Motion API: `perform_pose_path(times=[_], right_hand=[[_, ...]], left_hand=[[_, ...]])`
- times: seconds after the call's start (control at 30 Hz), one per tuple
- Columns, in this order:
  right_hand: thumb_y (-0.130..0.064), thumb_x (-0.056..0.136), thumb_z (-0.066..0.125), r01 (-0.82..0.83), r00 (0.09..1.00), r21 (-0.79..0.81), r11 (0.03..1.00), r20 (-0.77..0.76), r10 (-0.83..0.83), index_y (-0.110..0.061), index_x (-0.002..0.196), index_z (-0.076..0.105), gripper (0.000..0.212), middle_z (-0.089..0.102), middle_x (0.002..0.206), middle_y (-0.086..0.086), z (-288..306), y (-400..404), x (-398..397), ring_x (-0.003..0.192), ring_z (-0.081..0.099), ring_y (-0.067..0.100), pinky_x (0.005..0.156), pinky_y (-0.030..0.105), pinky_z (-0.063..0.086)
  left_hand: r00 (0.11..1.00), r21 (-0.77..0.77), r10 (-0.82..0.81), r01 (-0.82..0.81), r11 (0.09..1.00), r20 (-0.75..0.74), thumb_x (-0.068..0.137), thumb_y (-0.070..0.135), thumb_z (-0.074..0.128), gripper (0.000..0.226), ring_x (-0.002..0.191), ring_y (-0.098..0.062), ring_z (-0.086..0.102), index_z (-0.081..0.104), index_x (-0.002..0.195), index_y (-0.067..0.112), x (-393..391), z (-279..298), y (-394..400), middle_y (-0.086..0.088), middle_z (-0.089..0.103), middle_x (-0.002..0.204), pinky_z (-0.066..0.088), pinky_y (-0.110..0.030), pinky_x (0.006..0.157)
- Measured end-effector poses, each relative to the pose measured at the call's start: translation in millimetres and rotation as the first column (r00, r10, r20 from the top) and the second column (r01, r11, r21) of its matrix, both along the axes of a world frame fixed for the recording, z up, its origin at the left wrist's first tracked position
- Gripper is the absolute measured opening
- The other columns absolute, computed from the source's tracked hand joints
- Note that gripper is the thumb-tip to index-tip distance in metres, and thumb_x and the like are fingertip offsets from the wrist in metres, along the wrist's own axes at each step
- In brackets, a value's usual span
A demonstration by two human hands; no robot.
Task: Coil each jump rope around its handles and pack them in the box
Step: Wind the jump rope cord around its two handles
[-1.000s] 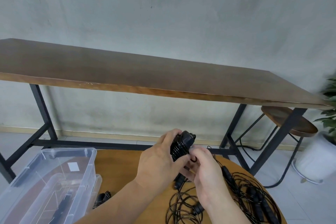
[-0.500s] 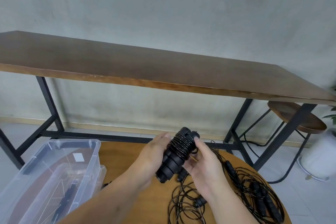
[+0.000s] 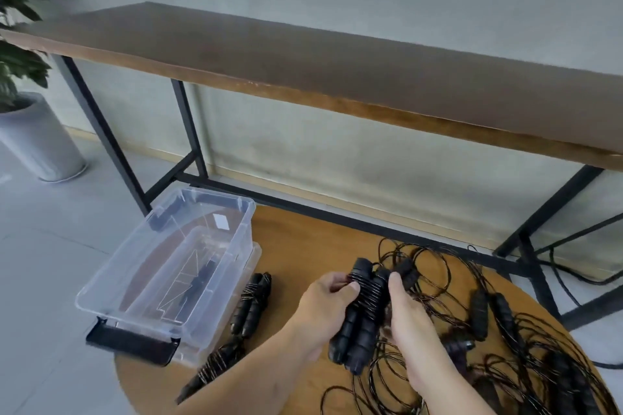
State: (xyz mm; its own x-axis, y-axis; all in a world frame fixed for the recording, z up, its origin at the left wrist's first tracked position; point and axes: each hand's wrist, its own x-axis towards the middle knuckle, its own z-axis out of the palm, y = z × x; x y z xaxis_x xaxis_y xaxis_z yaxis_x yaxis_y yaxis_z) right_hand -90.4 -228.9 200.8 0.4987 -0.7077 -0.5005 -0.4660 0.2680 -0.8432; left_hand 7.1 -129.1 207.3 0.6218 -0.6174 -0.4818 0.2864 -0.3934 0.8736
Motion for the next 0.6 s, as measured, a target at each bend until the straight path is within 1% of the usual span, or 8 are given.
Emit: perform_pose_path(times=[0.1, 0.2, 0.3, 0.4, 0.43, 0.47, 0.53, 0.6], right_hand=[[-0.076, 0.089, 0.035, -0.118, 0.990, 0.019, 0.993, -0.075, 0.119, -0.041, 0.095, 0.061, 0.044, 0.063, 0.117, -0.003, -25, 3, 2, 0.112, 0.060, 0.022, 0.105, 0.049, 0.044], [-0.062, 0.091, 0.052, -0.195, 0.977, 0.029, 0.980, -0.077, 0.197, -0.039, 0.108, 0.059, 0.029, 0.064, 0.116, -0.005, -45, 3, 9, 0.110, 0.060, 0.021, 0.104, 0.049, 0.045], [-0.048, 0.095, 0.057, -0.225, 0.970, 0.062, 0.972, -0.085, 0.230, -0.029, 0.121, 0.057, 0.032, 0.062, 0.115, -0.004, -64, 6, 23, 0.107, 0.059, 0.020, 0.101, 0.047, 0.047], [-0.047, 0.094, 0.058, -0.234, 0.965, 0.084, 0.969, -0.106, 0.242, -0.026, 0.124, 0.058, 0.037, 0.064, 0.111, -0.004, -90, 8, 45, 0.103, 0.061, 0.020, 0.096, 0.047, 0.050], [-0.048, 0.094, 0.059, -0.236, 0.962, 0.094, 0.967, -0.116, 0.246, -0.026, 0.126, 0.057, 0.039, 0.064, 0.112, -0.004, -99, 9, 54, 0.104, 0.061, 0.021, 0.095, 0.047, 0.051], [-0.048, 0.093, 0.060, -0.241, 0.959, 0.105, 0.965, -0.128, 0.253, -0.026, 0.128, 0.057, 0.042, 0.064, 0.114, -0.003, -110, 10, 63, 0.104, 0.061, 0.021, 0.094, 0.045, 0.051], [-0.048, 0.092, 0.060, -0.241, 0.956, 0.122, 0.963, -0.139, 0.257, -0.026, 0.129, 0.056, 0.044, 0.064, 0.115, -0.003, -130, 12, 81, 0.103, 0.061, 0.020, 0.092, 0.044, 0.052], [-0.049, 0.090, 0.060, -0.244, 0.949, 0.132, 0.961, -0.172, 0.265, -0.026, 0.128, 0.057, 0.044, 0.064, 0.113, -0.004, -157, 14, 100, 0.101, 0.062, 0.021, 0.092, 0.045, 0.052]], left_hand=[[0.997, 0.064, 0.077, -0.078, 0.995, 0.016, 0.098, 0.038, 0.058, 0.025, 0.101, -0.009, 0.066, 0.060, 0.121, 0.031, -7, -24, 3, 0.008, 0.069, 0.112, 0.054, -0.027, 0.090], [0.992, 0.100, 0.124, -0.126, 0.987, 0.023, 0.097, 0.039, 0.058, 0.029, 0.101, -0.012, 0.066, 0.058, 0.126, 0.032, -4, -37, 8, 0.009, 0.068, 0.112, 0.055, -0.033, 0.093], [0.988, 0.133, 0.143, -0.149, 0.980, 0.051, 0.098, 0.037, 0.056, 0.029, 0.100, -0.010, 0.066, 0.057, 0.126, 0.033, 8, -52, 16, 0.013, 0.066, 0.112, 0.055, -0.034, 0.093], [0.988, 0.195, 0.137, -0.149, 0.970, 0.072, 0.101, 0.030, 0.051, 0.027, 0.099, -0.010, 0.067, 0.061, 0.126, 0.030, 29, -72, 21, 0.011, 0.069, 0.109, 0.055, -0.035, 0.094], [0.989, 0.210, 0.125, -0.139, 0.968, 0.080, 0.102, 0.025, 0.049, 0.026, 0.097, -0.008, 0.066, 0.063, 0.124, 0.028, 36, -78, 23, 0.012, 0.069, 0.105, 0.054, -0.030, 0.093], [0.990, 0.228, 0.106, -0.125, 0.966, 0.091, 0.103, 0.021, 0.046, 0.025, 0.091, -0.003, 0.064, 0.064, 0.119, 0.025, 45, -86, 24, 0.016, 0.067, 0.099, 0.053, -0.020, 0.088], [0.988, 0.265, 0.073, -0.107, 0.958, 0.134, 0.105, 0.016, 0.042, 0.023, 0.077, 0.006, 0.054, 0.059, 0.111, 0.029, 62, -97, 25, 0.023, 0.057, 0.089, 0.042, 0.000, 0.065], [0.989, 0.306, 0.033, -0.075, 0.949, 0.141, 0.106, 0.015, 0.039, 0.027, 0.079, 0.003, 0.052, 0.058, 0.119, 0.028, 80, -115, 25, 0.018, 0.056, 0.093, 0.038, -0.004, 0.059]])
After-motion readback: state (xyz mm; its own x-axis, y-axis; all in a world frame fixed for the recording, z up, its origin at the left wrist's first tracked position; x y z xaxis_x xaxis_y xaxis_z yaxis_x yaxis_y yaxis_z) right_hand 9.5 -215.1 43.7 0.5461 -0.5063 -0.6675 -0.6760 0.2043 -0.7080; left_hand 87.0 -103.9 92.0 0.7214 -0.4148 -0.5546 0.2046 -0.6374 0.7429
